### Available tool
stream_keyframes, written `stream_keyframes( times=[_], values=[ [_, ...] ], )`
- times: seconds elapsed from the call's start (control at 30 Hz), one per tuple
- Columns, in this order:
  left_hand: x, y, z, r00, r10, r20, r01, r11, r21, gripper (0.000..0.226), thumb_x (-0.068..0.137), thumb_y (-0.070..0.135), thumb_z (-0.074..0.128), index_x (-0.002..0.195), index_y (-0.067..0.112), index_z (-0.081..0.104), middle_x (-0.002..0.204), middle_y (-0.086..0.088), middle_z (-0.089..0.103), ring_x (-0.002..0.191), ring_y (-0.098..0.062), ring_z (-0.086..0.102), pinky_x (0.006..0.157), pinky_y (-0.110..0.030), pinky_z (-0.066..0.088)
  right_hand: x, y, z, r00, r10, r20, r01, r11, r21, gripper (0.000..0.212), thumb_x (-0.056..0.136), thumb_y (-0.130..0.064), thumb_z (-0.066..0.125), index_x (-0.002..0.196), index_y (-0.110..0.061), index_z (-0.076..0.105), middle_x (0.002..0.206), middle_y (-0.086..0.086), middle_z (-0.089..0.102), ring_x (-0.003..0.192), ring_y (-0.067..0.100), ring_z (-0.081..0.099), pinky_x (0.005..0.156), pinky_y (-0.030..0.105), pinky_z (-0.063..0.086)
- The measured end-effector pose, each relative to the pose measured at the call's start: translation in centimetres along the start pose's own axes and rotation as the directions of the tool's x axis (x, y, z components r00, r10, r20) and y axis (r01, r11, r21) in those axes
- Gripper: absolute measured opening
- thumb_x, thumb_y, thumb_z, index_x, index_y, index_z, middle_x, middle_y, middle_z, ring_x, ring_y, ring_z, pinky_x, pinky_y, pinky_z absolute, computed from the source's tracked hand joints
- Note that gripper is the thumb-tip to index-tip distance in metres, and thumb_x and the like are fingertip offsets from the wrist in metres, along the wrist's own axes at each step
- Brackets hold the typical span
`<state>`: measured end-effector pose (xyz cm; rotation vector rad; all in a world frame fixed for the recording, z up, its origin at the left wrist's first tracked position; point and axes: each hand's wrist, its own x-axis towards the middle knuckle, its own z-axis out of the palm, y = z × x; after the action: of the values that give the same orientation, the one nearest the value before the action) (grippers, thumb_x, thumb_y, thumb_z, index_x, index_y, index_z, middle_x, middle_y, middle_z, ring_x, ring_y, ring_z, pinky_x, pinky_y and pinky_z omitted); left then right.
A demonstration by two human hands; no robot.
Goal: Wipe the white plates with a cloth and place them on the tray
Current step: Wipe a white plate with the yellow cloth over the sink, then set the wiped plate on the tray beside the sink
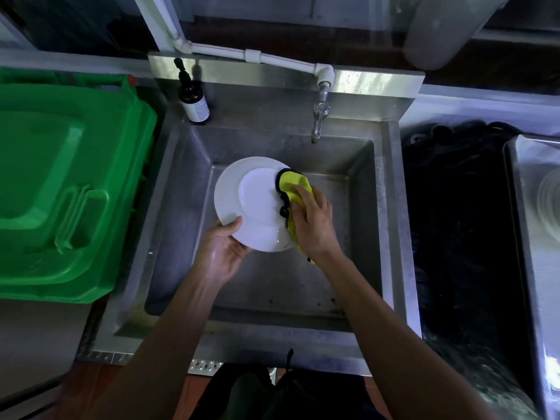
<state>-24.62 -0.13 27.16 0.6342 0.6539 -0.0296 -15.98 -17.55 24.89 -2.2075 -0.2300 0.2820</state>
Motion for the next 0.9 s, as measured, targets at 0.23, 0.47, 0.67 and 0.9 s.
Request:
stream_keyframes(
  times=[0.23, 0.47, 0.67, 0.9],
  values=[
    [-0.5, 1.9, -1.6, 0.996, 0.004, 0.087, -0.019, 0.985, 0.169, 0.052, 0.084, 0.002, 0.061, 0.136, 0.0, 0.057, 0.127, -0.014, 0.07, 0.115, -0.031, 0.068, 0.084, -0.042, 0.062, 0.1, -0.9, -1.0, 1.0, 0.011, 0.027, -0.013, 0.997, 0.076, 0.039, 0.101, -0.021, 0.055, 0.139, -0.026, 0.055, 0.141, -0.002, 0.048, 0.125, 0.018, 0.048, 0.099, 0.019, 0.032],
    [-0.7, 3.4, -1.2, 0.996, 0.029, 0.087, -0.061, 0.921, 0.385, 0.04, 0.074, 0.008, 0.07, 0.114, 0.012, 0.072, 0.113, -0.011, 0.075, 0.096, -0.028, 0.074, 0.074, -0.046, 0.061, -1.2, -1.7, -2.4, 1.0, 0.027, -0.001, -0.027, 1.0, -0.014, 0.044, 0.095, -0.014, 0.063, 0.138, -0.023, 0.058, 0.144, 0.001, 0.048, 0.127, 0.02, 0.047, 0.099, 0.017, 0.029],
    [-0.3, 3.2, 1.4, 0.995, 0.059, 0.083, -0.099, 0.763, 0.639, 0.02, 0.074, 0.01, 0.073, 0.091, 0.02, 0.075, 0.092, -0.005, 0.073, 0.081, -0.028, 0.068, 0.067, -0.041, 0.056, -3.3, -1.7, -4.8, 0.997, 0.005, -0.072, -0.011, 0.995, -0.096, 0.044, 0.092, -0.016, 0.064, 0.135, -0.024, 0.058, 0.141, 0.003, 0.049, 0.121, 0.025, 0.051, 0.093, 0.026, 0.037],
    [1.2, 0.9, 4.8, 0.949, 0.157, 0.274, -0.309, 0.285, 0.907, 0.017, 0.093, 0.014, 0.066, 0.088, -0.001, 0.06, 0.072, -0.001, 0.054, 0.067, -0.016, 0.047, 0.062, -0.032, 0.034, -6.1, -1.2, -9.0, 0.992, 0.0, -0.124, -0.03, 0.97, -0.241, 0.041, 0.095, -0.019, 0.06, 0.136, -0.024, 0.055, 0.149, 0.003, 0.043, 0.126, 0.032, 0.046, 0.099, 0.047, 0.047]
  ],
)
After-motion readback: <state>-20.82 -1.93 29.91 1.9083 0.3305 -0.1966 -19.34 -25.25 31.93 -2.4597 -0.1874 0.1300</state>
